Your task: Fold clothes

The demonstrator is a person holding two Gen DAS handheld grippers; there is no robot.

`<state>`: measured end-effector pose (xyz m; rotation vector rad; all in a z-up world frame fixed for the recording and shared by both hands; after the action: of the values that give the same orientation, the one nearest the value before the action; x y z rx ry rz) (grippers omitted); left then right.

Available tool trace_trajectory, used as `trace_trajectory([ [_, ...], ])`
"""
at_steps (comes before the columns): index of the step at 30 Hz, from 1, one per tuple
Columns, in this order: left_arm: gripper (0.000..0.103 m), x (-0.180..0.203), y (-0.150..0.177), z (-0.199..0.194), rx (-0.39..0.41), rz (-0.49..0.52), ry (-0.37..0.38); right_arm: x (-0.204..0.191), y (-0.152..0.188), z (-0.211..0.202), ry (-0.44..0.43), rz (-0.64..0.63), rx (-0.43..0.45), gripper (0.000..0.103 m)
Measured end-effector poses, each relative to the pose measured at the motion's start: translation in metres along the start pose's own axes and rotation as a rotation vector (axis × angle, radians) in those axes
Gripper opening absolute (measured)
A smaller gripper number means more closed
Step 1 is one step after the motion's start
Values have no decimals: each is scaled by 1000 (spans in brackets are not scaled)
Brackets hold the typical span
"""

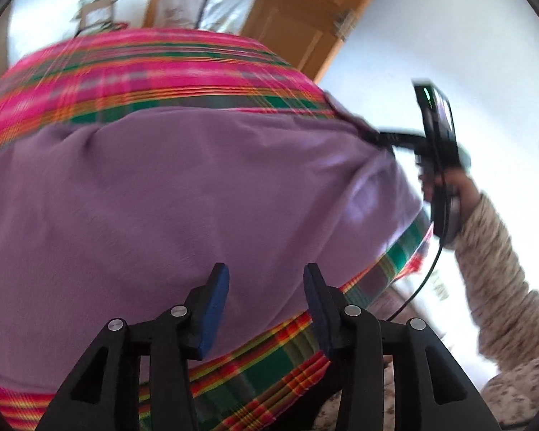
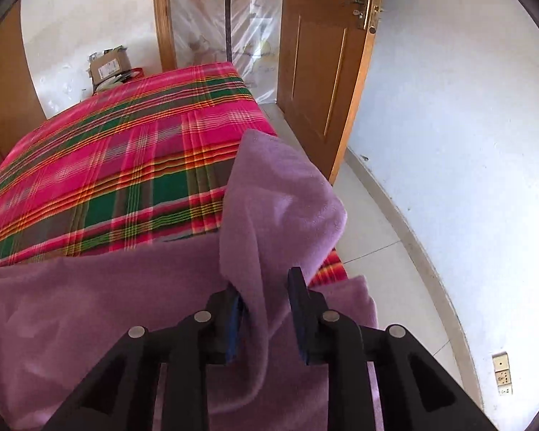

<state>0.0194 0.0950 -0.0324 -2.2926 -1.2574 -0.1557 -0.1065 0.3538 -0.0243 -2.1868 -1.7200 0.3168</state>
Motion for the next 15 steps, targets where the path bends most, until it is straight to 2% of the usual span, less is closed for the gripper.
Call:
trace_trajectory([
  [3,45,20,-3,15,-38,78,-19,2,-3,6,-6,13,-11,25],
  [7,45,29,-10,28,-68,118,-46,6,-7,12,-15,35,-23,25],
  [15,44,31,-19,35,-72,105,-49,10,-26,20,24,22,-24,25],
])
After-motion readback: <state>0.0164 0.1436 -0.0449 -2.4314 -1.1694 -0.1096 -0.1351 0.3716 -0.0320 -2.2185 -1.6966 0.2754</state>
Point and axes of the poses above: each gripper's, at about its wrist camera, not at the fingertips, and z roughly the way its jaws point, x to its right, y to its underside, the point moved 7 cm from there along z, roughly the way its jaws point, and after that the axes turned 12 degrees about -x, right-handed, at the moved point
